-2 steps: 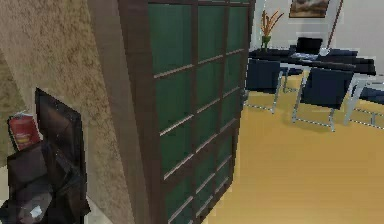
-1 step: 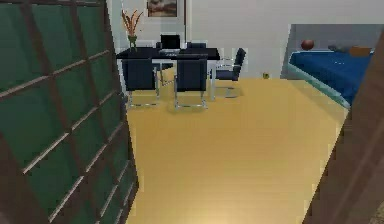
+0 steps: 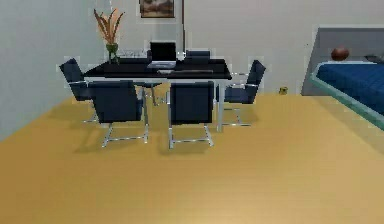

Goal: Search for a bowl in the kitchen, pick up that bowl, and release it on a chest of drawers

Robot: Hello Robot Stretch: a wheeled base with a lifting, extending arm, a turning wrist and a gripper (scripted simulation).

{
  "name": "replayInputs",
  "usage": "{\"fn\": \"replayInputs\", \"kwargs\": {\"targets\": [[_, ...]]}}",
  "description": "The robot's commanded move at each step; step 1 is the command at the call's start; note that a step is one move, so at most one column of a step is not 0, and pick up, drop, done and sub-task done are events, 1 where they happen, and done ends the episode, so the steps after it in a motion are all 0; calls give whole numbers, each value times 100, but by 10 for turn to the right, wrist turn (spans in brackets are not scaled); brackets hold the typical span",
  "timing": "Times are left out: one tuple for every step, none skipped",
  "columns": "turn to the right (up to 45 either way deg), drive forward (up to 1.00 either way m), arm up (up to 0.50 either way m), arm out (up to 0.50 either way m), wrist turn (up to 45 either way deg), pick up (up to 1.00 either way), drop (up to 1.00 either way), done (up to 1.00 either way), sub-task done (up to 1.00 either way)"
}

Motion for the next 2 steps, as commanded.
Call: {"fn": "replayInputs", "kwargs": {"targets": [[90, 0, 0, 0, 0, 0, 0, 0, 0], [0, 30, 0, 0, 0, 0, 0, 0, 0]]}}
